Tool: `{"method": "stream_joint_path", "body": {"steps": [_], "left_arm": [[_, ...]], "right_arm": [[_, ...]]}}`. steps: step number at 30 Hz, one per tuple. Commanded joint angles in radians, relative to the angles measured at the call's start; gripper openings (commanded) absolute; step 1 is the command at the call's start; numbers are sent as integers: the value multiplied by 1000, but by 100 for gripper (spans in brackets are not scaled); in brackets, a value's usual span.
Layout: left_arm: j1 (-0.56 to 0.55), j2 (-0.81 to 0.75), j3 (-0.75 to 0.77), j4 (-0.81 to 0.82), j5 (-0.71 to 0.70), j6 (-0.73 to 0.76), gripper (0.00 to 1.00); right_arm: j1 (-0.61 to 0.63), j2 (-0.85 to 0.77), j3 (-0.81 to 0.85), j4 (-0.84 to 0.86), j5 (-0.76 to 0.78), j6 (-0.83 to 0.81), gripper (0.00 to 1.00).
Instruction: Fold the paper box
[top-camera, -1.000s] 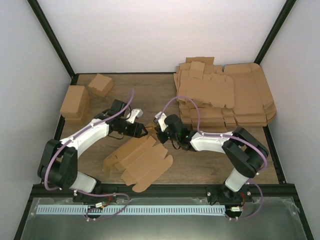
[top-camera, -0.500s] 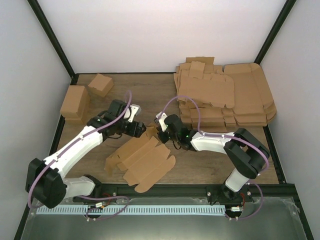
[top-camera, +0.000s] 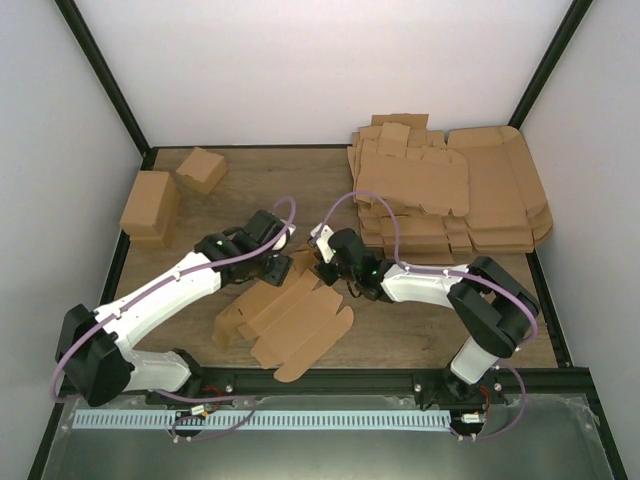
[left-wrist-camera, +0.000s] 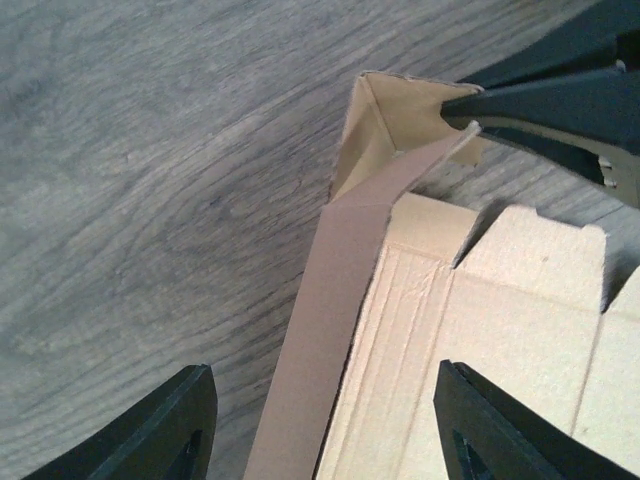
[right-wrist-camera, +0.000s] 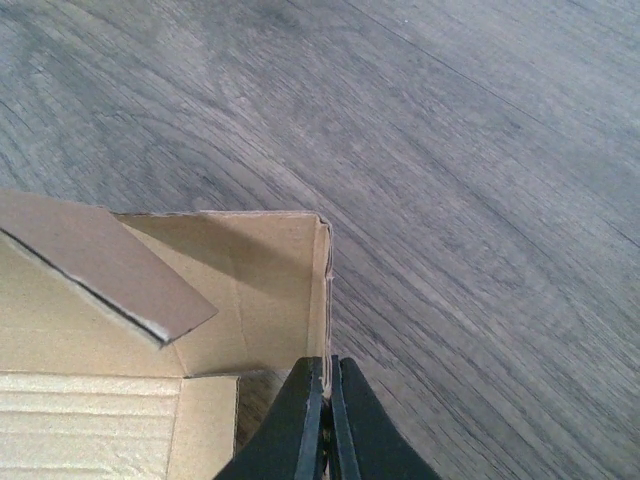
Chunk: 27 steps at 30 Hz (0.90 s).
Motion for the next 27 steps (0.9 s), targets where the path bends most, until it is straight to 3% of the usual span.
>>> {"method": "stream_joint_path", "body": {"steps": [1, 16, 27], "left_arm": [[-59, 33, 45, -77, -114, 9, 60], [-89, 96, 29, -86, -190, -38, 43], [-92, 83, 36, -95, -175, -37, 40]], "right_arm": [[6, 3, 40, 1, 28, -27, 1], [5, -4, 41, 4, 56, -54, 1], [-31, -9, 31, 10, 47, -75, 1]]}}
